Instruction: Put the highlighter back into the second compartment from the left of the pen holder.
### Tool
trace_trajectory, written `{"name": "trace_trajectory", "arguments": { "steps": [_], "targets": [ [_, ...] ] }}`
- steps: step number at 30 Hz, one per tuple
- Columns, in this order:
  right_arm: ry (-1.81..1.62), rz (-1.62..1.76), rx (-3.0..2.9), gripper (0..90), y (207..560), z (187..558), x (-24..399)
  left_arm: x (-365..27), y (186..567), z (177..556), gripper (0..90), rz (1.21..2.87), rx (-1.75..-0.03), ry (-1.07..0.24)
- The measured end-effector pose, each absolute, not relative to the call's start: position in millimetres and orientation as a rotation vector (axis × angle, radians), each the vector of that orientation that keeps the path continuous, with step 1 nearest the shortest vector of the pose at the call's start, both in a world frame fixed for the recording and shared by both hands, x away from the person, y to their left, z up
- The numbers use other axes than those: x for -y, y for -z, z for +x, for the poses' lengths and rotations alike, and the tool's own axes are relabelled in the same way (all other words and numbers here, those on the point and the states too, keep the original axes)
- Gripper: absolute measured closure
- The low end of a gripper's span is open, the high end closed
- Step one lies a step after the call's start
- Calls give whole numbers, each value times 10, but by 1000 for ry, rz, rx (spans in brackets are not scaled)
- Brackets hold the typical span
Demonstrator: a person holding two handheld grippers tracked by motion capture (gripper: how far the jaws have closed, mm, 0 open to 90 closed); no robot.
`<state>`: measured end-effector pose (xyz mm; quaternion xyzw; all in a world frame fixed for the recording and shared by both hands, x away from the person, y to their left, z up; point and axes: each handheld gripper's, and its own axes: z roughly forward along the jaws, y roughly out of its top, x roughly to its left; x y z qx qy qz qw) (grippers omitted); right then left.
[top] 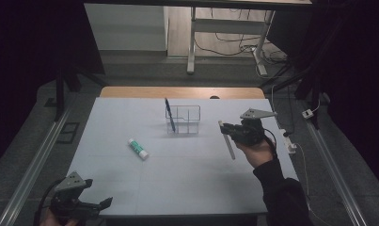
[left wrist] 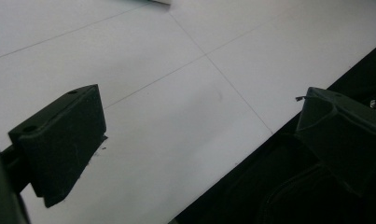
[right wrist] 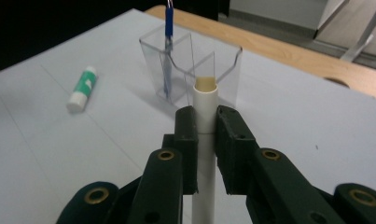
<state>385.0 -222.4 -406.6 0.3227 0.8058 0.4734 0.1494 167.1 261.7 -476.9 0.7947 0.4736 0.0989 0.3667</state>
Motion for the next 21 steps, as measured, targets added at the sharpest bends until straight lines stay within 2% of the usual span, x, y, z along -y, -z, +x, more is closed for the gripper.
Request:
{"name": "trace_trajectory", "arguments": {
  "steps": [21],
  "targets": [
    [-1558, 823, -2180, 785, 3825, 4241, 1641, -2624, 4770, 1670, 13, 2041, -1212, -248]
  ]
}}
